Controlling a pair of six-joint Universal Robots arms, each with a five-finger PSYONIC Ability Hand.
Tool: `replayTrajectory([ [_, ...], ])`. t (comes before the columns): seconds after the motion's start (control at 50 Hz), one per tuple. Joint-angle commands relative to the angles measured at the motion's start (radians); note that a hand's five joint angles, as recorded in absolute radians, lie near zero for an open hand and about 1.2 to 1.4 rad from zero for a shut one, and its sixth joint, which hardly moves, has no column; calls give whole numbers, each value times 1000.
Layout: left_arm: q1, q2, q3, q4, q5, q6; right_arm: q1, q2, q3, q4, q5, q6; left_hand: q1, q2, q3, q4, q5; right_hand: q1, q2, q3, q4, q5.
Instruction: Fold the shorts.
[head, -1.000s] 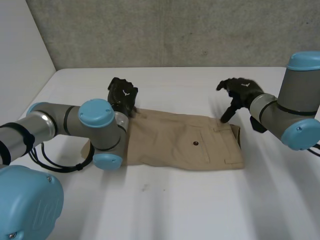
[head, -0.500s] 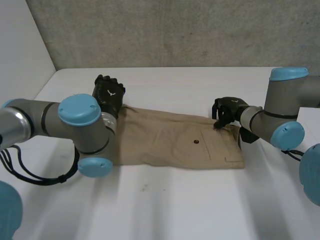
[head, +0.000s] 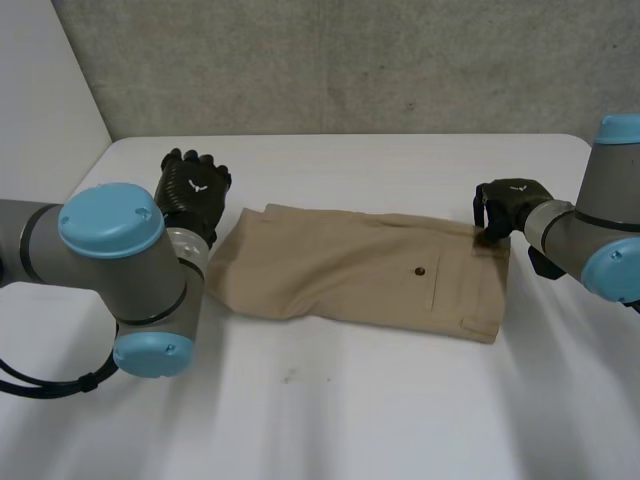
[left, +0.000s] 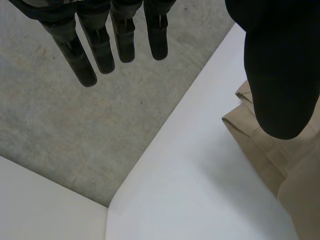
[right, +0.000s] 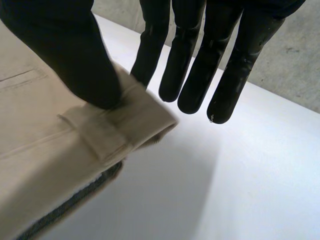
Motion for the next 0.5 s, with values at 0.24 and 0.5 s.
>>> replayTrajectory([
  [0.24,3,184,-87,-162,0,-298,0,-252,211,-22,-15,-9,-133,-106,-111,-103,-93,-680,-842,-844,-863,-847],
  [0.5,4,356,-352,-147,23,-488,11,-538,804,-281,-9,-97,-121,-94,-99,-92,-82,-605,-767,-769,-788,-773],
])
